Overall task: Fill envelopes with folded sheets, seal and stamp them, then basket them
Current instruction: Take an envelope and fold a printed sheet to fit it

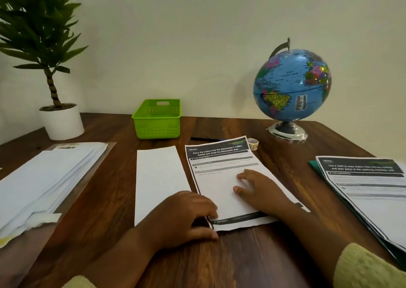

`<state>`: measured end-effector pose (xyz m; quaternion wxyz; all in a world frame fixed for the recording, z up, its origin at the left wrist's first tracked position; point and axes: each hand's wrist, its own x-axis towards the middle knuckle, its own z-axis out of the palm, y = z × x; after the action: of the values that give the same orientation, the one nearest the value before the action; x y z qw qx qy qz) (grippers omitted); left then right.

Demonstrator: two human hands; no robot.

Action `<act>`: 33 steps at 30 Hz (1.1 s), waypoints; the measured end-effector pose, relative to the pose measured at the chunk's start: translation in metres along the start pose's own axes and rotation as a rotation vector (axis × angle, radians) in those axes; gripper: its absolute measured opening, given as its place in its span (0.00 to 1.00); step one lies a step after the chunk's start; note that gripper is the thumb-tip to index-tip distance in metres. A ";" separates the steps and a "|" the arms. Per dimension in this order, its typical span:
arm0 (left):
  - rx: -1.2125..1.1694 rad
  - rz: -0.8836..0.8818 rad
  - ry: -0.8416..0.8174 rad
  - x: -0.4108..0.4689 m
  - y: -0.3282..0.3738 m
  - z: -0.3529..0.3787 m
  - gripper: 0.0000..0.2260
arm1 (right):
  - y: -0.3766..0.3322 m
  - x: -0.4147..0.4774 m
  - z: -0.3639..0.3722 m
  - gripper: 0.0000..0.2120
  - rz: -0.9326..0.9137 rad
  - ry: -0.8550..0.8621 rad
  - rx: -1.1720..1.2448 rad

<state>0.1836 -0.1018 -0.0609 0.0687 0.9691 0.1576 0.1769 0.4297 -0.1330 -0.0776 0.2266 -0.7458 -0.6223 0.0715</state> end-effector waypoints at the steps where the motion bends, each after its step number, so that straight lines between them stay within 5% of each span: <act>1: 0.061 0.037 0.014 0.002 0.002 -0.001 0.15 | 0.000 -0.001 -0.006 0.21 -0.012 0.000 0.071; 4: 0.144 0.067 0.141 0.003 0.005 0.002 0.09 | 0.006 -0.006 -0.030 0.16 -0.084 -0.073 0.153; 9: -0.126 -0.279 0.463 -0.001 -0.007 0.003 0.06 | 0.019 -0.017 -0.068 0.14 -0.109 0.006 0.580; 13: -0.209 -0.431 0.549 0.005 -0.015 0.005 0.06 | 0.030 -0.025 -0.076 0.16 -0.081 0.020 0.839; 15: -0.230 -0.513 0.509 0.005 -0.020 0.008 0.12 | 0.030 -0.023 -0.073 0.12 -0.063 0.035 0.728; 18: -0.131 -0.607 0.396 0.004 -0.025 0.010 0.24 | 0.024 -0.016 -0.063 0.23 -0.115 0.008 0.225; 21: 0.070 -0.502 0.333 0.000 -0.029 0.008 0.19 | 0.018 -0.011 -0.051 0.18 -0.211 -0.054 -0.094; 23: 0.089 -0.390 0.183 -0.003 -0.031 0.005 0.14 | 0.018 -0.010 -0.049 0.12 -0.201 -0.113 -0.075; 27: 0.123 -0.375 -0.080 0.001 -0.031 -0.004 0.22 | 0.018 -0.013 -0.052 0.08 -0.181 -0.174 0.015; 33: 0.551 -0.008 -0.201 0.032 -0.021 -0.018 0.11 | 0.016 -0.018 -0.057 0.18 -0.172 -0.244 -0.039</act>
<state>0.1996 -0.0701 -0.0377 -0.1812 0.9633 0.1959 0.0302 0.4623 -0.1661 -0.0369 0.1399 -0.6799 -0.7081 0.1298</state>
